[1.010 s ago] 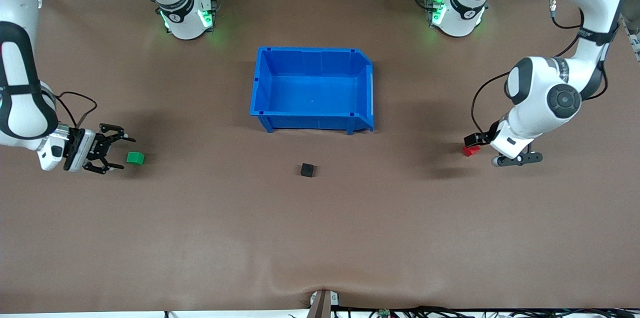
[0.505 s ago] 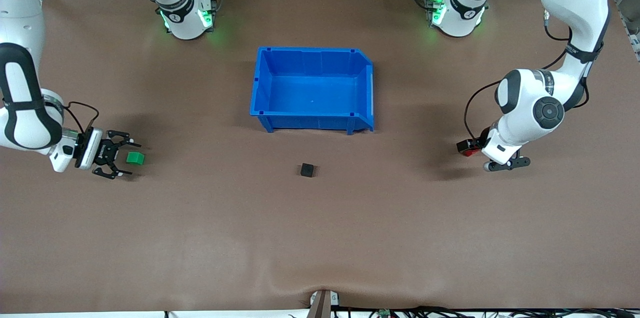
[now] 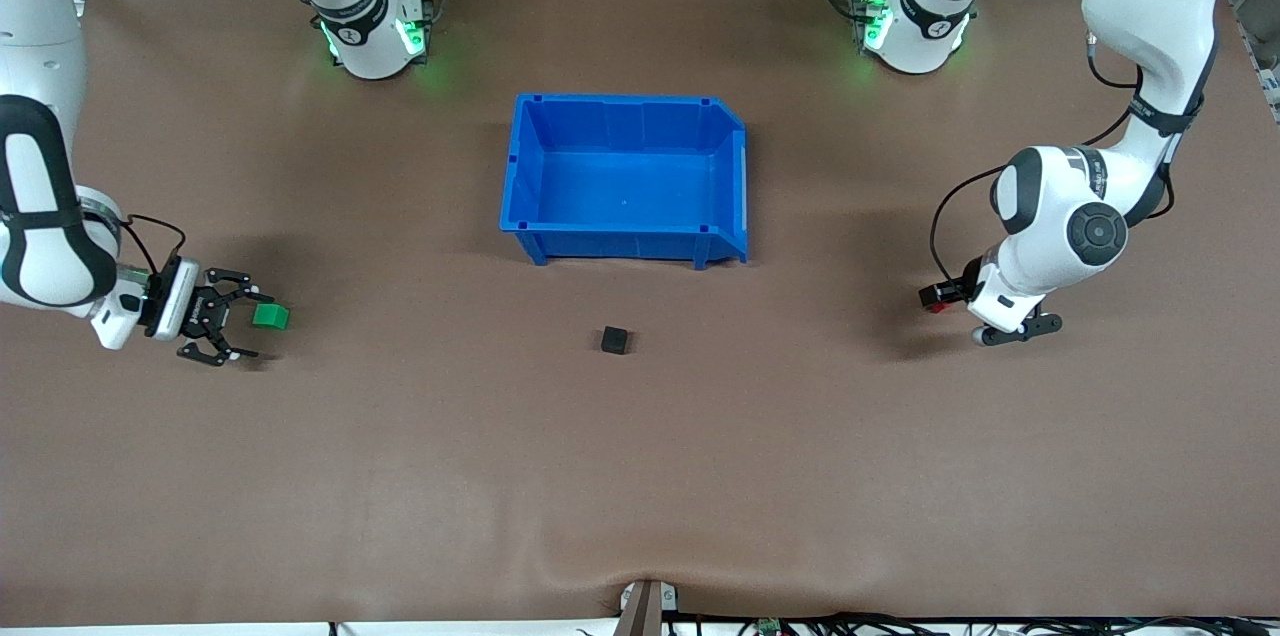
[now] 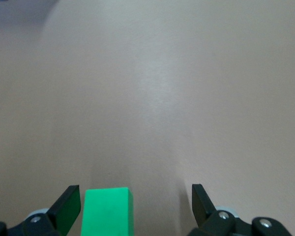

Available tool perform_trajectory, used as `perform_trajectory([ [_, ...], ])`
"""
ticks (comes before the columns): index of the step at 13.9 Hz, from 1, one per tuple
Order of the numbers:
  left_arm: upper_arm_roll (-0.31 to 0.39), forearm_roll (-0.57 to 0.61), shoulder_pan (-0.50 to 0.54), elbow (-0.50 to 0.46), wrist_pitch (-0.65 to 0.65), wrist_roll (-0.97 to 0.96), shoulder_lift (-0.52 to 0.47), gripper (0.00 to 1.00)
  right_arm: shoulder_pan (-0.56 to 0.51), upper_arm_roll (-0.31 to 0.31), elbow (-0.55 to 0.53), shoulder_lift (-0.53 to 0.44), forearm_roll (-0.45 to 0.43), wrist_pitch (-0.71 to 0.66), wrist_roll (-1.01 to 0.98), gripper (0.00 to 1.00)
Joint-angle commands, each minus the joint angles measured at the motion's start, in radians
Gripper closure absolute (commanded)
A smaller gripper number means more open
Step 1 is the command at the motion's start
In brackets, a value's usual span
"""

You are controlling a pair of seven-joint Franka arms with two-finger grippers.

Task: Attach green and red cubes to black cube
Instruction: 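Lower and close the right gripper on the green cube while the left gripper grasps red, then carry the green cube and red cube toward the black cube with both grippers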

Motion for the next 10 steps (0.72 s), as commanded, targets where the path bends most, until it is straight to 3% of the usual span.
perform_trajectory([
  [1, -0.005, 0.019, 0.012, 0.008, 0.012, -0.054, 0.013, 0.28, 0.039, -0.002, 0.01, -0.002, -0.081, 0.043, 0.019, 0.0],
  [5, -0.006, 0.019, 0.023, 0.01, 0.013, -0.077, 0.017, 0.39, 0.07, -0.018, 0.005, -0.005, -0.202, 0.092, 0.121, 0.0],
  [7, -0.006, 0.019, 0.023, 0.017, 0.013, -0.114, 0.022, 0.62, 0.07, -0.018, 0.005, -0.005, -0.21, 0.092, 0.132, 0.0],
  [8, -0.006, 0.019, 0.022, 0.022, 0.013, -0.132, 0.025, 0.67, 0.07, -0.018, 0.005, -0.004, -0.21, 0.092, 0.134, 0.0],
  [9, -0.008, 0.019, 0.02, 0.028, 0.013, -0.144, 0.028, 0.78, 0.073, -0.019, 0.005, -0.004, -0.213, 0.094, 0.135, 0.15],
  [10, -0.008, 0.019, 0.017, 0.031, 0.013, -0.155, 0.03, 0.99, 0.087, -0.028, 0.007, -0.005, -0.217, 0.094, 0.135, 0.67],
])
